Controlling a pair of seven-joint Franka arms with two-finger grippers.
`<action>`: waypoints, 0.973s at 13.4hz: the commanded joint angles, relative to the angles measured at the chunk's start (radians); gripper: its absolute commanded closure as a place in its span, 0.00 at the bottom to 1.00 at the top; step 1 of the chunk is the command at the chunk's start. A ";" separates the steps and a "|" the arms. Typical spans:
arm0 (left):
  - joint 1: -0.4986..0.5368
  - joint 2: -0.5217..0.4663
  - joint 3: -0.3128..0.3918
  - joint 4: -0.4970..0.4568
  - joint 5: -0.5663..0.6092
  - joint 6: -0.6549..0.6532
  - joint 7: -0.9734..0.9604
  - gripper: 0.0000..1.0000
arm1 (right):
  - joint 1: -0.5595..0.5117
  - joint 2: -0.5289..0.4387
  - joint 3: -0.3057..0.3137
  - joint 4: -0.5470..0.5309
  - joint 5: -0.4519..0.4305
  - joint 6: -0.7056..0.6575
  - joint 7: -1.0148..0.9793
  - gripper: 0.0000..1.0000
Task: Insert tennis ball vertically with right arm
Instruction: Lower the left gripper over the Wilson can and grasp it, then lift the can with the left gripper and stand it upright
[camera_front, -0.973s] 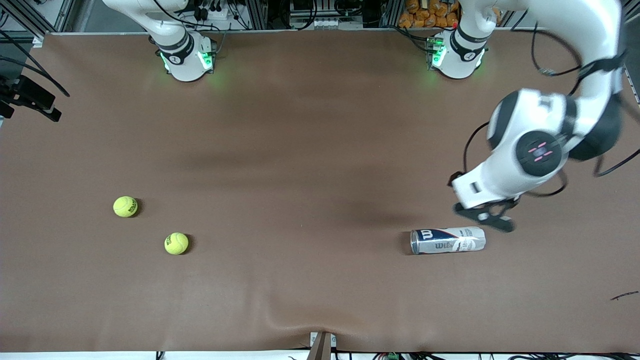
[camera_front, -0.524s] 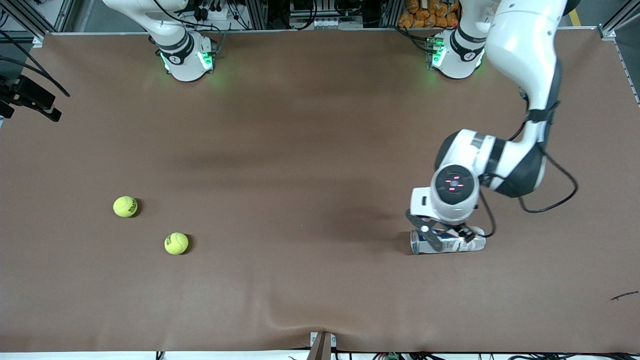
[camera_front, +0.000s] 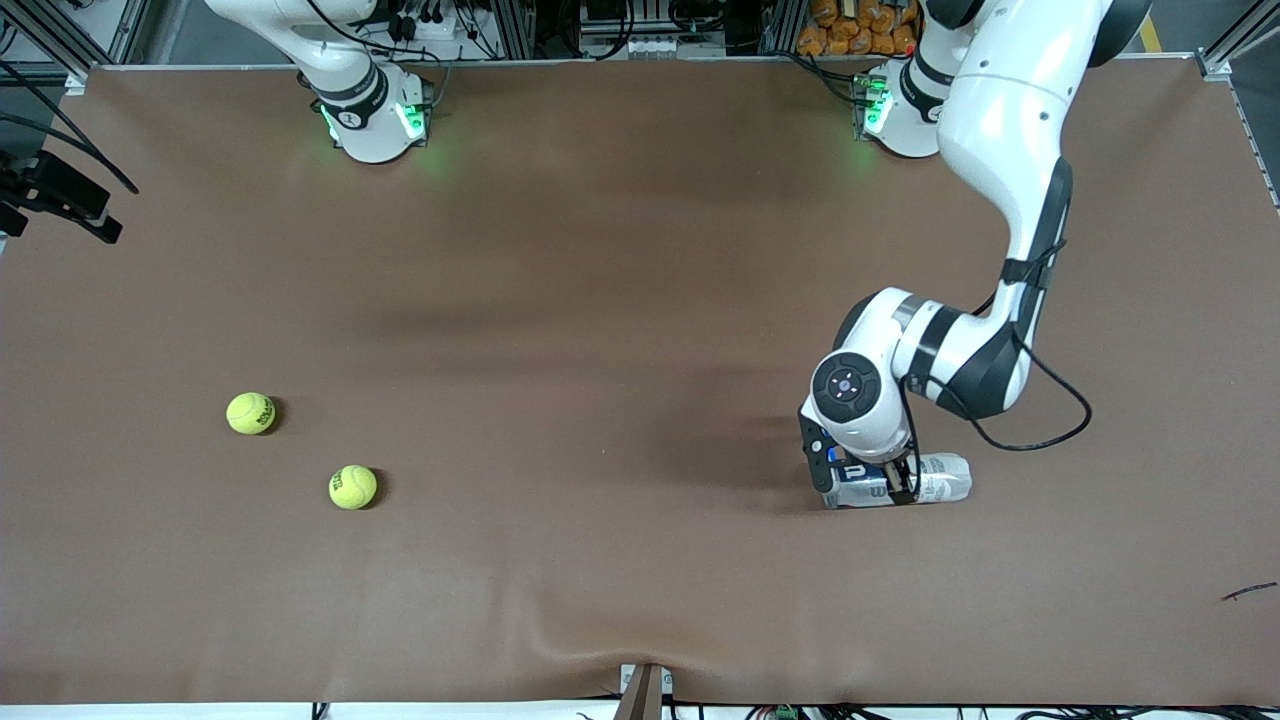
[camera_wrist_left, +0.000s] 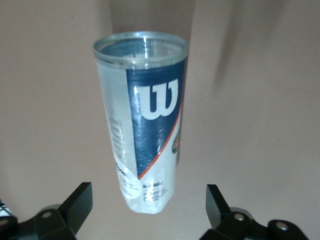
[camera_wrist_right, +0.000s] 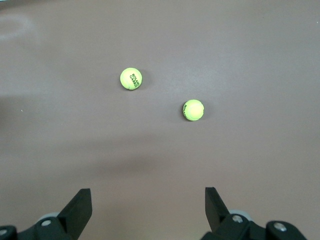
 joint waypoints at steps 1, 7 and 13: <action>-0.002 0.035 0.004 0.030 0.074 0.017 0.029 0.00 | -0.029 0.005 0.018 0.014 0.009 -0.013 -0.008 0.00; 0.009 0.073 0.005 0.027 0.080 0.034 0.011 0.00 | -0.029 0.005 0.017 0.014 0.009 -0.013 -0.008 0.00; 0.009 0.099 0.013 0.024 0.164 0.063 -0.038 0.00 | -0.029 0.005 0.017 0.013 0.010 -0.013 -0.008 0.00</action>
